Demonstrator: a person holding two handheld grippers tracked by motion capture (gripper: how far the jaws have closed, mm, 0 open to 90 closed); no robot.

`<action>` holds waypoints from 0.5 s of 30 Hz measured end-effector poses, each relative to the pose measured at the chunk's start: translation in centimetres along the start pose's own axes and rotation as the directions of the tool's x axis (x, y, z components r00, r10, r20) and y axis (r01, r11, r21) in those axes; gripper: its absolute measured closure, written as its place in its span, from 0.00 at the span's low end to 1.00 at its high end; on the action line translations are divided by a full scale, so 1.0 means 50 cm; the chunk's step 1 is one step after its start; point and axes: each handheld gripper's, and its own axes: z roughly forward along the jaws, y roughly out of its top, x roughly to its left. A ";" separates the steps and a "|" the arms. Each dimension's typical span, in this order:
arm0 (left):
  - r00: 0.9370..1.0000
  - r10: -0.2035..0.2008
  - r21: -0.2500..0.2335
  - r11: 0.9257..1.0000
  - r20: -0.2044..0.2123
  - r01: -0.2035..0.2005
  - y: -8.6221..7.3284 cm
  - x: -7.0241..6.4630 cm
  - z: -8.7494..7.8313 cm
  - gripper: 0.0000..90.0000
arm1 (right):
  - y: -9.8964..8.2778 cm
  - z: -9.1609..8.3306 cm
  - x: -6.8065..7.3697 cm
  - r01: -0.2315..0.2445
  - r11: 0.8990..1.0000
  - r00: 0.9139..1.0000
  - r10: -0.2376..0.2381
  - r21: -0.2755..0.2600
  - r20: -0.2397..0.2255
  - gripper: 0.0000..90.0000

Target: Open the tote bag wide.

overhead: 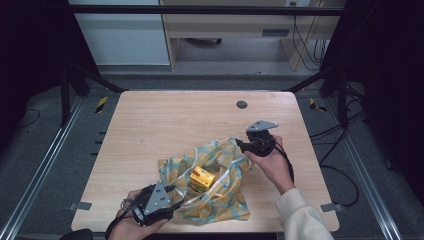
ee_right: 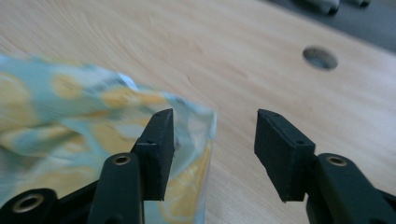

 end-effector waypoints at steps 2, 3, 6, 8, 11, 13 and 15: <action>0.999 -0.021 -0.026 0.999 -0.035 0.020 0.012 0.013 -0.011 0.53 | 0.009 -0.028 0.004 -0.004 1.000 1.000 0.004 -0.024 0.016 0.43; 0.998 -0.032 -0.035 0.999 -0.046 0.031 0.018 0.020 -0.014 0.52 | 0.013 -0.042 0.006 -0.009 0.999 1.000 0.009 -0.039 0.013 0.40; 0.994 -0.052 -0.041 0.998 -0.095 0.049 0.039 0.040 -0.017 0.50 | 0.023 -0.080 0.014 -0.012 0.997 1.000 0.012 -0.073 0.004 0.38; 0.990 -0.071 -0.041 0.997 -0.125 0.066 0.055 0.057 -0.010 0.48 | 0.028 -0.100 0.025 -0.012 0.997 1.000 0.011 -0.079 -0.017 0.38; 0.983 -0.056 -0.034 0.998 -0.178 0.050 0.075 0.075 0.003 0.47 | 0.031 -0.122 0.053 0.014 0.995 0.998 -0.020 -0.094 -0.063 0.38; 0.983 -0.038 -0.011 0.999 -0.181 0.037 0.084 0.083 0.014 0.44 | 0.026 -0.133 0.077 0.053 0.994 0.990 -0.065 -0.100 -0.124 0.39; 0.984 -0.045 0.019 0.999 -0.172 0.049 0.083 0.089 0.026 0.43 | 0.019 -0.139 0.092 0.066 0.992 0.986 -0.081 -0.103 -0.145 0.38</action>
